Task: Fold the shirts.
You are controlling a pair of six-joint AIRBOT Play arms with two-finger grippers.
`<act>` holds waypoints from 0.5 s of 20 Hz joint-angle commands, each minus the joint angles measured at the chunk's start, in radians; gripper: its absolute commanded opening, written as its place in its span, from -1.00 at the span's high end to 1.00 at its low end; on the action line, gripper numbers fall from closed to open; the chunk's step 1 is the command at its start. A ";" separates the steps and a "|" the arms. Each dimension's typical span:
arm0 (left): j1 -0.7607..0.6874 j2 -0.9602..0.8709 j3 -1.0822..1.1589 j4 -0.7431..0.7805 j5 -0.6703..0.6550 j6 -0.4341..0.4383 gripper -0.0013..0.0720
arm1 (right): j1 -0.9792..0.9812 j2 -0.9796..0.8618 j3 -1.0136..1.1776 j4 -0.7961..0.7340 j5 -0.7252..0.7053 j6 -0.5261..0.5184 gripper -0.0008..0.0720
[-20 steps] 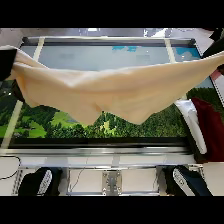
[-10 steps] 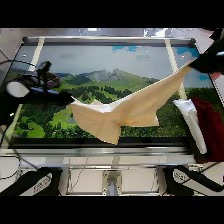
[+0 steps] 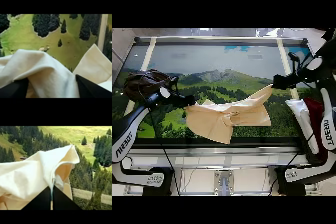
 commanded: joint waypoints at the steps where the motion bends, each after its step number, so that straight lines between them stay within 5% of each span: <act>1: 0.050 0.037 0.016 -0.021 -0.014 -0.004 -0.94 | 0.067 -0.057 -0.009 -0.010 -0.085 -0.001 0.94; 4: 0.147 0.200 -0.007 -0.020 -0.222 -0.003 -0.94 | 0.080 -0.056 -0.009 -0.024 -0.053 -0.001 0.92; 5: 0.173 0.264 -0.039 -0.014 -0.256 -0.003 -0.94 | 0.079 -0.056 -0.009 -0.026 -0.029 -0.001 0.66; 6: 0.193 0.342 -0.090 0.000 -0.277 -0.004 -0.94 | 0.077 -0.055 -0.009 -0.035 -0.005 -0.001 0.18; 7: 0.204 0.417 -0.151 0.001 -0.288 -0.008 -0.94 | 0.077 -0.053 -0.009 -0.045 0.013 -0.001 0.03; 10: 0.192 0.630 -0.375 -0.021 -0.318 -0.069 -0.94 | 0.077 -0.052 -0.008 -0.055 0.032 0.000 0.04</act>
